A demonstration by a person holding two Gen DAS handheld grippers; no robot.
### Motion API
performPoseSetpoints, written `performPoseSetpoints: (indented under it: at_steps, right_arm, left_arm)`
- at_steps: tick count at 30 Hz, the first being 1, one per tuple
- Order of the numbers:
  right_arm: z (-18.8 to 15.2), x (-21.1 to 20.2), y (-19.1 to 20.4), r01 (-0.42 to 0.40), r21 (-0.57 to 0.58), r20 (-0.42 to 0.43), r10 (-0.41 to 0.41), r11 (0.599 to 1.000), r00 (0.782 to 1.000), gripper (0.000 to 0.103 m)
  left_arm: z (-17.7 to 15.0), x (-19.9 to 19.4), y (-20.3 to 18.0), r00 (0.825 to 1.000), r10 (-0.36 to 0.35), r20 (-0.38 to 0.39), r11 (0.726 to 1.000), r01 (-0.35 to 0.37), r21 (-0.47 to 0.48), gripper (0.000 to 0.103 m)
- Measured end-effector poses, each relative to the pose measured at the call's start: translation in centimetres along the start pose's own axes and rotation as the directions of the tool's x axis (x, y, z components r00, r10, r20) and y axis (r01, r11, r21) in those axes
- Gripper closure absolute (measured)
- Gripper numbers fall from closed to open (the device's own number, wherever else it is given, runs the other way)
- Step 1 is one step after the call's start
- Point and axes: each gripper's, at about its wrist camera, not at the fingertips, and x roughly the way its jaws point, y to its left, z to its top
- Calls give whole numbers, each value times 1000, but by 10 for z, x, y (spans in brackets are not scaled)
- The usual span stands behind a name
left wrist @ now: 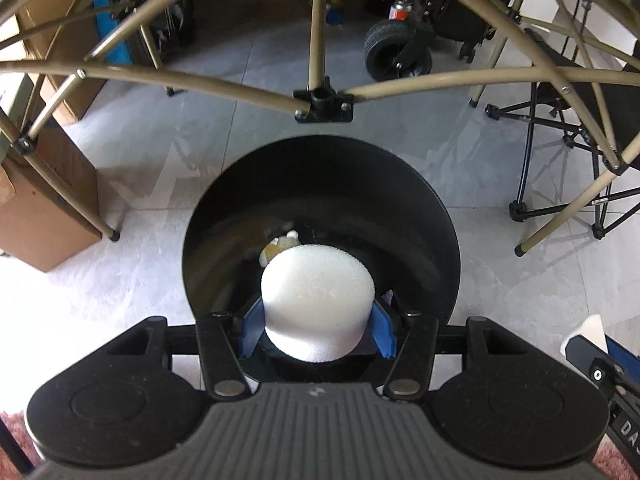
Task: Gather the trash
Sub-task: 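Lower the left tool over the bin and open it to drop the foam cylinder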
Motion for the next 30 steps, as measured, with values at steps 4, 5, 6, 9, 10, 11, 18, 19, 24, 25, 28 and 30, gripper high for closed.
performPoseSetpoints:
  at_steps: [4, 5, 6, 9, 10, 11, 18, 19, 24, 25, 28, 30]
  right_arm:
    - [0, 2, -1, 10, 1, -4, -10, 1000, 1000, 74]
    - [-1, 2, -1, 13, 1, -5, -13, 1000, 1000, 73]
    - [-1, 2, 0, 14, 0, -7, -14, 1000, 1000, 74]
    - [-2, 3, 2, 20, -7, -9, -20, 1000, 1000, 73]
    - [-2, 3, 2, 21, -9, -10, -21, 1000, 1000, 73]
    - [-2, 4, 2, 22, -9, -12, -22, 1000, 1000, 74]
    - [-2, 5, 4, 28, -21, -15, -29, 999, 999, 74]
    - [-2, 6, 4, 29, -21, -16, -29, 999, 999, 73]
    - [-2, 6, 4, 28, -26, -16, -28, 999, 999, 73]
    - [-3, 6, 4, 29, -27, -16, -29, 999, 999, 73]
    - [-3, 6, 5, 30, -31, -15, -31, 999, 999, 73]
    - [-3, 6, 5, 29, -32, -14, -30, 999, 999, 73]
  left_arm:
    - [2, 9, -4, 1000, 8, -24, 1000, -9, -18, 47]
    - [2, 11, -5, 1000, 9, -30, 1000, -9, -22, 47]
    - [3, 13, -5, 999, 9, -36, 1000, -10, -28, 47]
    - [4, 18, -7, 999, 11, -42, 999, -13, -37, 47]
    - [4, 19, -7, 999, 11, -40, 999, -12, -40, 47]
    - [5, 20, -7, 999, 11, -38, 999, -13, -43, 47]
    - [5, 20, -6, 999, 14, -46, 999, -17, -51, 44]
    - [5, 20, -6, 999, 11, -48, 999, -13, -52, 39]
    - [7, 18, -5, 999, 14, -45, 997, -17, -72, 1]
    - [7, 17, -4, 999, 8, -48, 997, -12, -74, 0]
    - [7, 17, -3, 998, -10, -64, 996, 5, -84, 0]
    - [7, 17, -4, 998, -3, -64, 997, -2, -81, 0]
